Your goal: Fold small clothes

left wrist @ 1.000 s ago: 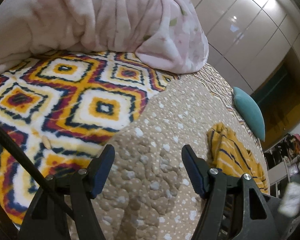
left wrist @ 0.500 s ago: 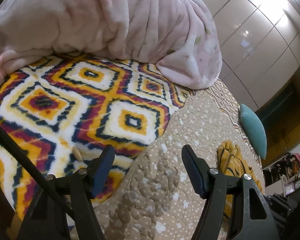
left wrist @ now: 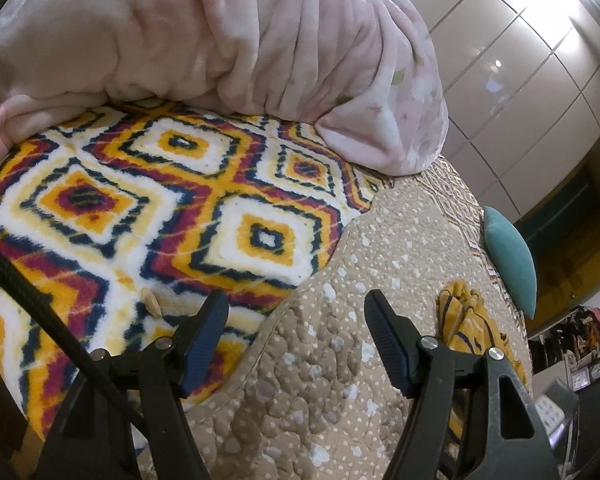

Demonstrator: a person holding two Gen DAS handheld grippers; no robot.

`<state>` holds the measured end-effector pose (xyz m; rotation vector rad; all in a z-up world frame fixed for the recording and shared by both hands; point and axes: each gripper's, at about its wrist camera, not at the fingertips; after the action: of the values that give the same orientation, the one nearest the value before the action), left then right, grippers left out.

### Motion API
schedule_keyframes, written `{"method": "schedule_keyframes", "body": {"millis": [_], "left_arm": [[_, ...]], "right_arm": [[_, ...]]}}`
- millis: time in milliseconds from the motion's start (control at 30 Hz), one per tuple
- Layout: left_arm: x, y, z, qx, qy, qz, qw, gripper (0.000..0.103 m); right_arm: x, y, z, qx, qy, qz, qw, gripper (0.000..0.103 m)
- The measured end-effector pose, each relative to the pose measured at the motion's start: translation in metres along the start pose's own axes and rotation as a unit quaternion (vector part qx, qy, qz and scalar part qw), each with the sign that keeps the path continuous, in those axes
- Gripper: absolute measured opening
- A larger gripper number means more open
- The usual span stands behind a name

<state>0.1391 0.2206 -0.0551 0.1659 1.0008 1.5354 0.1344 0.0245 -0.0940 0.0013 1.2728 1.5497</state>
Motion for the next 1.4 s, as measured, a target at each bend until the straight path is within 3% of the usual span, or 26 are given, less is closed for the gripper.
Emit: {"method": "schedule_keyframes", "body": {"millis": [67,100,233,333,467,633,767,833,900,1033,1133,1167,1300,1400], "left_arm": [[0.0,0.001,0.0,-0.002,0.004,-0.002,1.0,0.069],[-0.001,0.003,0.0,-0.006,0.004,-0.001,1.0,0.069],[-0.015,0.007,-0.003,-0.021,-0.007,0.006,0.9997,0.069],[-0.034,0.01,-0.009,-0.031,-0.025,0.01,0.9992,0.07],[-0.074,0.012,-0.021,-0.013,-0.063,0.001,0.9979,0.07],[-0.15,0.023,-0.05,0.01,-0.153,-0.047,0.9871,0.071],[-0.212,0.022,-0.076,0.028,-0.229,-0.075,0.9702,0.073],[-0.243,0.016,-0.09,0.052,-0.26,-0.087,0.9602,0.073],[-0.267,0.014,-0.103,0.073,-0.277,-0.102,0.9526,0.073],[-0.313,0.014,-0.128,0.097,-0.312,-0.119,0.9376,0.073],[-0.334,0.014,-0.139,0.103,-0.323,-0.12,0.933,0.073],[-0.34,0.012,-0.14,0.105,-0.324,-0.122,0.9323,0.073],[-0.364,-0.004,-0.143,0.114,-0.333,-0.12,0.9284,0.073],[-0.379,-0.028,-0.15,0.125,-0.338,-0.112,0.9259,0.073]], "right_arm": [[0.0,-0.006,0.01,0.012,-0.022,0.015,1.0,0.02],[-0.002,-0.007,0.012,0.015,-0.039,0.022,0.999,0.016],[-0.04,0.002,0.011,0.009,-0.129,0.081,0.988,0.011],[-0.1,0.021,0.005,-0.019,-0.235,0.123,0.964,0.011],[-0.21,0.046,-0.038,-0.064,-0.386,0.152,0.908,0.01],[-0.325,0.057,-0.176,-0.082,-0.556,0.139,0.815,0.01],[-0.343,0.024,-0.286,-0.018,-0.635,0.125,0.762,0.01],[-0.335,-0.003,-0.327,0.01,-0.668,0.168,0.725,0.011],[-0.327,-0.015,-0.344,-0.002,-0.691,0.213,0.691,0.011],[-0.325,-0.008,-0.344,-0.028,-0.691,0.221,0.688,0.01],[-0.327,0.001,-0.354,-0.041,-0.688,0.236,0.686,0.01],[-0.326,0.004,-0.36,-0.043,-0.684,0.235,0.69,0.01],[-0.325,0.026,-0.358,-0.057,-0.645,0.23,0.727,0.015],[-0.334,0.045,-0.356,-0.087,-0.633,0.207,0.741,0.016]]}}
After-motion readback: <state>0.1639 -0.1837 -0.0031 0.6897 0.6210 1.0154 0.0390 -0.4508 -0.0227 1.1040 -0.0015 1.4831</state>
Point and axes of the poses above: each gripper's, at about its wrist camera, not at the fingertips, and y roughly against the way its jaws point, x to its left, z to its top, and after that the axes turned 9 degrees about -y, right-handed
